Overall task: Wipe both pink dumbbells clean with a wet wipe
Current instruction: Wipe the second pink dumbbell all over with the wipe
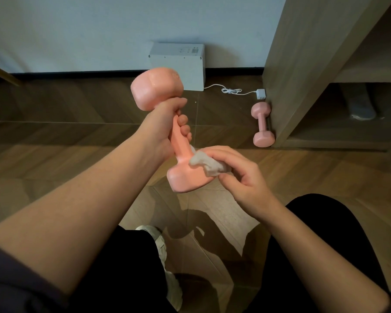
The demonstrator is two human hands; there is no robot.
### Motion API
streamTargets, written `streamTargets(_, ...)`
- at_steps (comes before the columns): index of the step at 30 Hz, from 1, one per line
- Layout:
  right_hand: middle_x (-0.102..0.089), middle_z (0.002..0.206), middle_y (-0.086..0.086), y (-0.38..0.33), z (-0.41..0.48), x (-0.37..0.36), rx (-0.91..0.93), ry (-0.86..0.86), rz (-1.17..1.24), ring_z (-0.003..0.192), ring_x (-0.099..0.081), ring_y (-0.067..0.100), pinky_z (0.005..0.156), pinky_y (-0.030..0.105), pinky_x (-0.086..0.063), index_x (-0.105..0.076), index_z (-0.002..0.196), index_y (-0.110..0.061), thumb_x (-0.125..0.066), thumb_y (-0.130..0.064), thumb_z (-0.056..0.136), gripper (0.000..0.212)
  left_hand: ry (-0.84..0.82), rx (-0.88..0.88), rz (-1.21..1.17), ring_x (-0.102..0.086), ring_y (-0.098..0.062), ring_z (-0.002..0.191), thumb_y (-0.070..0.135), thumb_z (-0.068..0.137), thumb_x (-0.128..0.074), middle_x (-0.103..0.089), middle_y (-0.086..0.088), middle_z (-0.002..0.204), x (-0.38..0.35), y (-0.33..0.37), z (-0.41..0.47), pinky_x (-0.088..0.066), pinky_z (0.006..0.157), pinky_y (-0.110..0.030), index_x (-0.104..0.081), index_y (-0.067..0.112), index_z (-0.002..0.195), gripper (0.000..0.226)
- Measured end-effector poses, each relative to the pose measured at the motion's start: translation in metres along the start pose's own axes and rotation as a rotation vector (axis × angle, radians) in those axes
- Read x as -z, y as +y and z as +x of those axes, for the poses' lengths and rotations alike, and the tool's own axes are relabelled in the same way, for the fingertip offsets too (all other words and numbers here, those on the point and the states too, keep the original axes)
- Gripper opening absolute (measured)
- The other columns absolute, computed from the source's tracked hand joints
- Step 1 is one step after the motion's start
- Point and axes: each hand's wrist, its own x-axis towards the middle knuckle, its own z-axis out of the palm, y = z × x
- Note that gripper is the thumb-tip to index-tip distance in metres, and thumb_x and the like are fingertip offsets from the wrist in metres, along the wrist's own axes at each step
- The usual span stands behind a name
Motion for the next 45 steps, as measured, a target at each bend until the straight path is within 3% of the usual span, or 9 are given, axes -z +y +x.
streamTargets(7,-0.047,0.135,-0.012,0.003,0.005,0.005,-0.119,-0.315,-0.216,0.128,-0.044,0.002,0.105,0.021,-0.040,-0.042,0.140,-0.023,-0.071,-0.009,0.082,0.067,-0.127,-0.008,0.100,-0.032,-0.010,0.038,0.021,0.090,-0.059,-0.034,0.005,0.043,-0.001,0.000,-0.005,-0.033,0.047,-0.022,-0.040,0.020,0.057,0.038)
streamTargets(11,-0.057,0.116,-0.016,0.008,0.007,0.001,-0.041,-0.195,-0.351,0.110,-0.055,-0.001,0.089,0.020,-0.047,-0.055,0.122,-0.029,-0.077,-0.038,0.079,0.048,-0.193,0.016,0.133,-0.029,-0.011,0.037,0.019,0.089,-0.057,-0.031,0.005,0.042,-0.006,-0.004,-0.007,-0.032,0.046,-0.021,-0.037,0.020,0.055,0.039)
streamTargets(14,-0.066,0.110,-0.005,0.012,0.001,-0.002,0.108,-0.032,-0.499,0.104,-0.059,0.006,0.085,0.031,-0.051,-0.062,0.114,-0.017,-0.076,-0.045,0.075,0.049,-0.200,0.006,0.189,-0.030,-0.011,0.037,0.020,0.088,-0.060,-0.033,0.004,0.043,-0.009,-0.006,-0.007,-0.033,0.044,-0.020,-0.039,0.020,0.056,0.039)
streamTargets(17,-0.065,0.105,-0.001,0.014,-0.003,-0.006,0.109,0.020,-0.518,0.098,-0.060,0.012,0.077,0.037,-0.053,-0.062,0.105,-0.013,-0.079,-0.042,0.074,0.045,-0.203,-0.006,0.215,-0.032,-0.011,0.036,0.020,0.088,-0.060,-0.036,0.004,0.043,-0.010,-0.007,-0.006,-0.035,0.043,-0.021,-0.041,0.019,0.056,0.037)
streamTargets(24,-0.049,0.137,-0.012,0.022,0.005,0.007,-0.043,-0.276,-0.497,0.133,-0.039,0.007,0.106,0.044,-0.042,-0.052,0.130,-0.031,-0.074,-0.050,0.078,0.059,-0.258,-0.003,0.218,-0.032,-0.012,0.038,0.017,0.089,-0.060,-0.034,0.002,0.043,-0.012,-0.017,-0.009,-0.034,0.046,-0.023,-0.041,0.018,0.058,0.037)
streamTargets(31,-0.049,0.109,-0.021,0.011,0.001,0.005,0.037,-0.073,-0.498,0.104,-0.045,-0.009,0.085,0.010,-0.041,-0.056,0.114,-0.025,-0.077,-0.036,0.081,0.040,-0.210,0.004,0.163,-0.034,-0.012,0.040,0.017,0.088,-0.059,-0.036,0.003,0.044,-0.013,-0.014,-0.007,-0.035,0.050,-0.024,-0.042,0.019,0.056,0.037)
streamTargets(38,-0.059,0.114,-0.002,0.014,-0.007,0.003,0.133,0.124,-0.453,0.105,-0.055,0.007,0.083,0.017,-0.048,-0.060,0.109,-0.010,-0.083,-0.029,0.075,0.045,-0.165,0.006,0.055,-0.033,-0.010,0.039,0.017,0.088,-0.056,-0.036,0.005,0.042,-0.009,-0.005,-0.005,-0.034,0.050,-0.023,-0.042,0.019,0.052,0.039)
streamTargets(42,-0.055,0.128,-0.012,0.009,0.000,0.005,0.020,-0.147,-0.408,0.122,-0.048,0.001,0.099,0.017,-0.042,-0.056,0.127,-0.023,-0.078,-0.031,0.081,0.052,-0.240,0.006,0.110,-0.030,-0.011,0.037,0.017,0.089,-0.055,-0.032,0.004,0.041,-0.009,-0.008,-0.009,-0.032,0.047,-0.023,-0.038,0.020,0.054,0.039)
streamTargets(45,-0.059,0.119,-0.009,0.009,0.003,0.006,-0.031,-0.300,-0.419,0.115,-0.050,0.002,0.093,0.023,-0.044,-0.058,0.117,-0.022,-0.078,-0.033,0.080,0.044,-0.362,0.009,0.177,-0.029,-0.011,0.036,0.015,0.088,-0.056,-0.031,0.004,0.040,-0.010,-0.015,-0.013,-0.029,0.048,-0.025,-0.037,0.019,0.055,0.038)
